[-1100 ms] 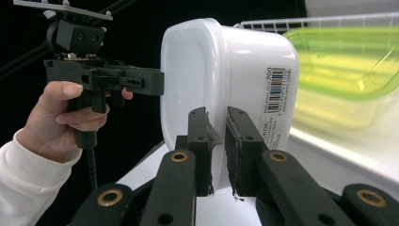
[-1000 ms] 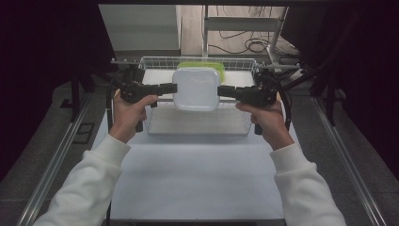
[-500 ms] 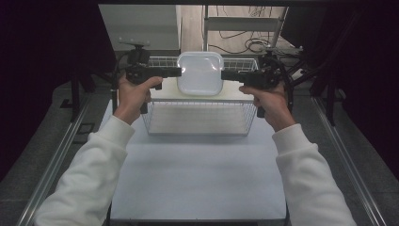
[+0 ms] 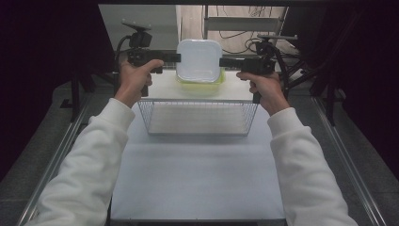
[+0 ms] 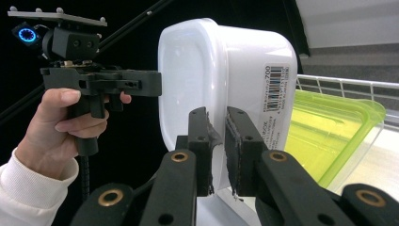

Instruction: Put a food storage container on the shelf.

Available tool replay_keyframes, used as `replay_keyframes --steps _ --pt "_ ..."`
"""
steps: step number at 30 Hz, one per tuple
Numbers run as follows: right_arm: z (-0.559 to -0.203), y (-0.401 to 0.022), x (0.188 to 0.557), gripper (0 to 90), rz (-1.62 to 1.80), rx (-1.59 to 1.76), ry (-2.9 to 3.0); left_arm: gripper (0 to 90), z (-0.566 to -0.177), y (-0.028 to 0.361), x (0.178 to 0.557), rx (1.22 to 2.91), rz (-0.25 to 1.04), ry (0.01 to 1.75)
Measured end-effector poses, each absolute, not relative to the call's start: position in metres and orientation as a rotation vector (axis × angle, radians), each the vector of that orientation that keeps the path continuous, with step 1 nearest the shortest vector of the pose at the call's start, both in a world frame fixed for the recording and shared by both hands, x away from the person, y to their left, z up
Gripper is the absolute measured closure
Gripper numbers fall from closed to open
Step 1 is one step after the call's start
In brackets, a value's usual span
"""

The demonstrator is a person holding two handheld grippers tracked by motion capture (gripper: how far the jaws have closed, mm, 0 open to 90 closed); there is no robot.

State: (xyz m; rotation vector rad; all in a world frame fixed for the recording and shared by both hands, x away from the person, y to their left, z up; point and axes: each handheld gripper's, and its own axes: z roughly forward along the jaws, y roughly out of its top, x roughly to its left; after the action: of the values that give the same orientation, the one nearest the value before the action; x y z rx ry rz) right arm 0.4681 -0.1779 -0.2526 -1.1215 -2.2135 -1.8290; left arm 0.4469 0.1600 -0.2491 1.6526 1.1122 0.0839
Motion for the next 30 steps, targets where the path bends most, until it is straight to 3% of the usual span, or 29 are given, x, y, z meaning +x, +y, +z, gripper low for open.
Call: replay_keyframes --steps 30 --pt "-0.264 -0.177 0.503 78.4 -1.677 -1.285 -2.106 76.9 -0.255 0.161 0.475 1.631 -0.05 1.215"
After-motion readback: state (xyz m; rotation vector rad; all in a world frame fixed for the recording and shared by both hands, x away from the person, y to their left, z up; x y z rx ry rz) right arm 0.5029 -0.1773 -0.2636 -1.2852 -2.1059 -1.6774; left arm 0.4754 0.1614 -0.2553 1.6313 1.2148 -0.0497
